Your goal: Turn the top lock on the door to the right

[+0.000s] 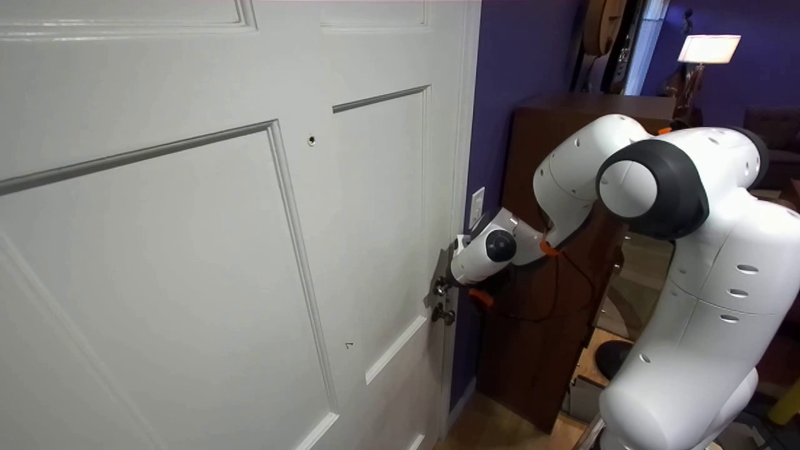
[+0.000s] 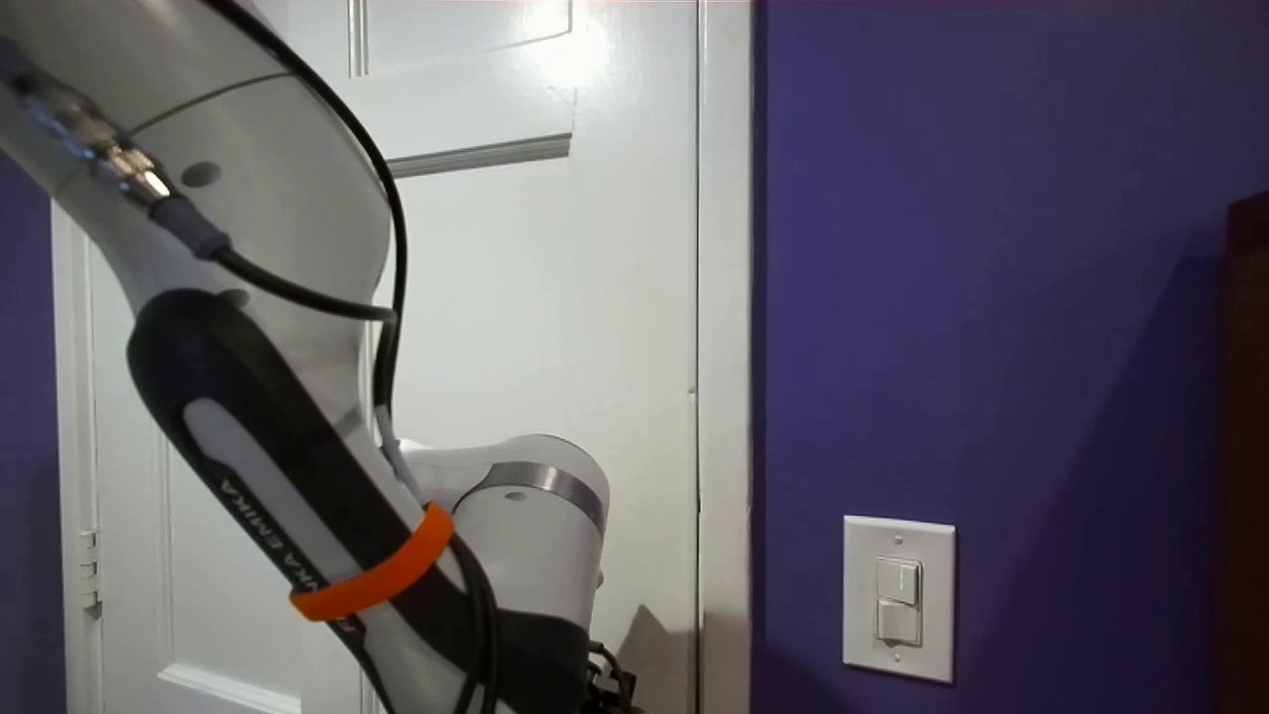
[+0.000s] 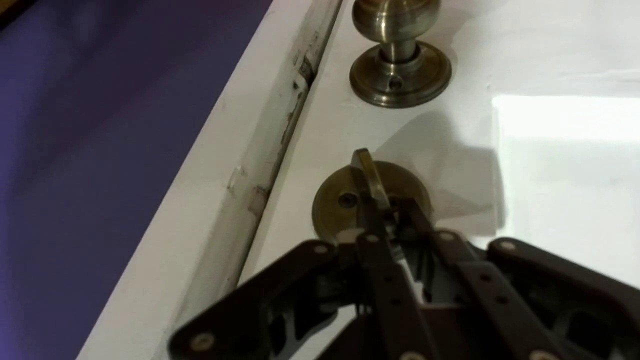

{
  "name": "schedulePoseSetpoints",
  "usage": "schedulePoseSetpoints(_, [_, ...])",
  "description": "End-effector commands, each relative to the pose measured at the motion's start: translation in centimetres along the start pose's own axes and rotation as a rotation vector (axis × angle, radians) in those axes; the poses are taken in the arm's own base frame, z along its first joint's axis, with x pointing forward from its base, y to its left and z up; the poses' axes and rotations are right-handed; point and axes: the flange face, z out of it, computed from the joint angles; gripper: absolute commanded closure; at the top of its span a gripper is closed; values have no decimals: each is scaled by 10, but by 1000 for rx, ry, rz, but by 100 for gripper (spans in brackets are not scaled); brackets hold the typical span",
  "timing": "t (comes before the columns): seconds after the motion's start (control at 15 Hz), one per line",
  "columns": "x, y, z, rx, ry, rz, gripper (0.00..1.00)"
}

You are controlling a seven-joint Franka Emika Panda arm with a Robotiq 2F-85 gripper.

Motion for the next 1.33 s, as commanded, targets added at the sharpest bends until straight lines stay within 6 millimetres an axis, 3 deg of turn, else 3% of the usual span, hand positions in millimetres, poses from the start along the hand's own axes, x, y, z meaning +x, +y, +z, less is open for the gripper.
schedulePoseSetpoints(0.0, [12, 11, -9, -19, 49, 161, 96])
schedulePoseSetpoints(0.53, [4, 9, -3, -29, 88, 392, 96])
schedulePoseSetpoints(0.73, [-6, 11, 2, -41, 119, 440, 96])
schedulePoseSetpoints(0.87, [-4, 3, 2, -53, 122, 478, 96])
schedulePoseSetpoints(1.27, [-9, 4, 3, -81, 145, 535, 96])
